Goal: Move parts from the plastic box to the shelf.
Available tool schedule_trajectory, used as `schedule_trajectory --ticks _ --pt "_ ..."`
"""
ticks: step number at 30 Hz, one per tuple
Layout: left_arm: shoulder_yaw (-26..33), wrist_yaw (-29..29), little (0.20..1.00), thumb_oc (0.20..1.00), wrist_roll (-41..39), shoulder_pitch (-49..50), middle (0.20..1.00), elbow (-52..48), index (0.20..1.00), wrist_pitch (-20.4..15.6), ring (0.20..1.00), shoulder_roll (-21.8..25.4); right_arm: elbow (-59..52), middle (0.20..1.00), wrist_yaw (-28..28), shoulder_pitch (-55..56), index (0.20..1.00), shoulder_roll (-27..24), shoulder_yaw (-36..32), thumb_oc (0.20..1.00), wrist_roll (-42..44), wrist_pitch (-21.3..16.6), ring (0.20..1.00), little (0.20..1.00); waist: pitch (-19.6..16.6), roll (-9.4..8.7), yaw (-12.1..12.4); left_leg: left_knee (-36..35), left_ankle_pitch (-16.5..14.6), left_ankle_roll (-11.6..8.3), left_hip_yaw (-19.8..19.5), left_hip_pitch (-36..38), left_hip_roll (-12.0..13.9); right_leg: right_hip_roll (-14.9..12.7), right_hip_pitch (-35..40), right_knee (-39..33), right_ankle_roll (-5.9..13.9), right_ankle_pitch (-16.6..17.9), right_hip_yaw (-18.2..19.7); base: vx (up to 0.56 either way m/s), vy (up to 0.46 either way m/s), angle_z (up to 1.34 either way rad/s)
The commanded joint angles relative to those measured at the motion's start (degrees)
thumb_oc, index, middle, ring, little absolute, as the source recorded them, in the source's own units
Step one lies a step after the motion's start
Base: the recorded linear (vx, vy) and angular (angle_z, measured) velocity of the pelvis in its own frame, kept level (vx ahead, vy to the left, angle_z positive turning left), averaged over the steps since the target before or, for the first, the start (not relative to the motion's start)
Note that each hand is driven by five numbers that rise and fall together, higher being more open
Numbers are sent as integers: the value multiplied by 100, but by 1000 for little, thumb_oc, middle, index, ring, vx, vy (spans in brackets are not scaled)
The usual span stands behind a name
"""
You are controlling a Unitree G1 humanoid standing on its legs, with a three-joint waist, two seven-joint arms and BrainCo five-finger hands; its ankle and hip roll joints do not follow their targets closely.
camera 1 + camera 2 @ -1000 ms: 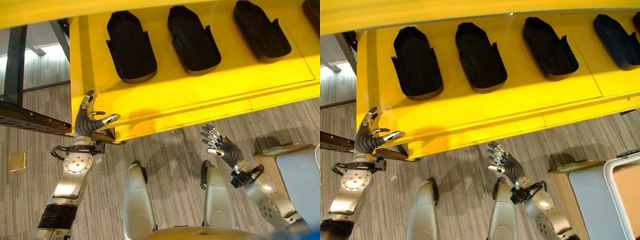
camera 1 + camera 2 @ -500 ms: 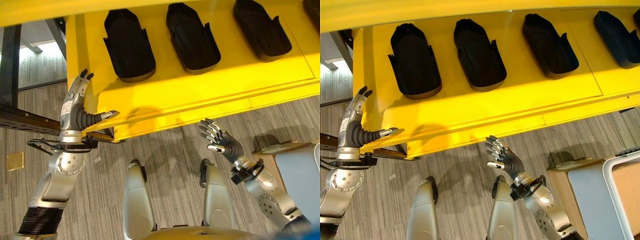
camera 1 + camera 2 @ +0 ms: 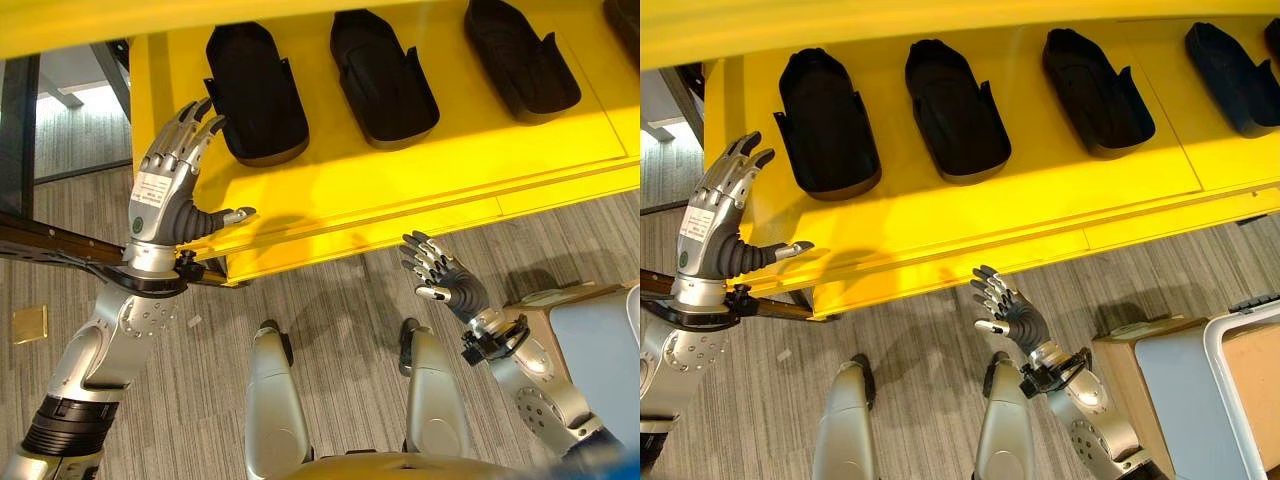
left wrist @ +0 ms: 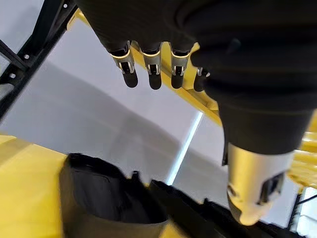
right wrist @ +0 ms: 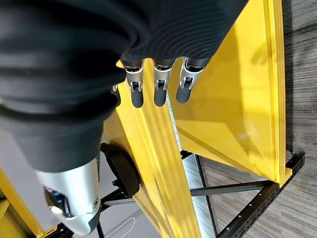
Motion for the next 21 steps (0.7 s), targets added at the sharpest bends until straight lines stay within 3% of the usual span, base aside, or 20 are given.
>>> schedule_trajectory --ticks 1,5,12,21 --pt "-124 173 1000 1000 215 -57 1000 122 1000 -10 1000 139 -143 1000 0 22 1000 -5 -85 1000 -147 -333 1000 1000 -393 -48 -36 -417 527 -67 -205 266 226 -89 -65 239 -68 316 448 11 8 -5" --pt "-722 185 1000 1000 386 -902 1000 736 1000 242 1000 -103 -145 1000 -21 20 1000 -15 -59 1000 -117 -306 1000 1000 -450 -74 -131 -391 513 -73 -186 231 251 -50 -140 267 -72 311 501 7 6 -6" --pt "-1244 252 1000 1000 519 -1685 1000 1338 1000 464 1000 -364 -143 1000 -33 19 1000 -29 -3 1000 -105 -272 1000 1000 -513 -82 -238 -327 487 -69 -172 175 273 -27 -236 283 -66 330 522 2 3 -2" --pt "-1403 302 1000 1000 441 -2116 1000 2175 1000 855 1000 -594 -150 1000 -14 103 1000 -39 -24 1000 -66 -207 1000 1000 -603 -84 -307 -299 502 -83 -158 89 303 18 -333 299 -70 346 549 8 1 -4"
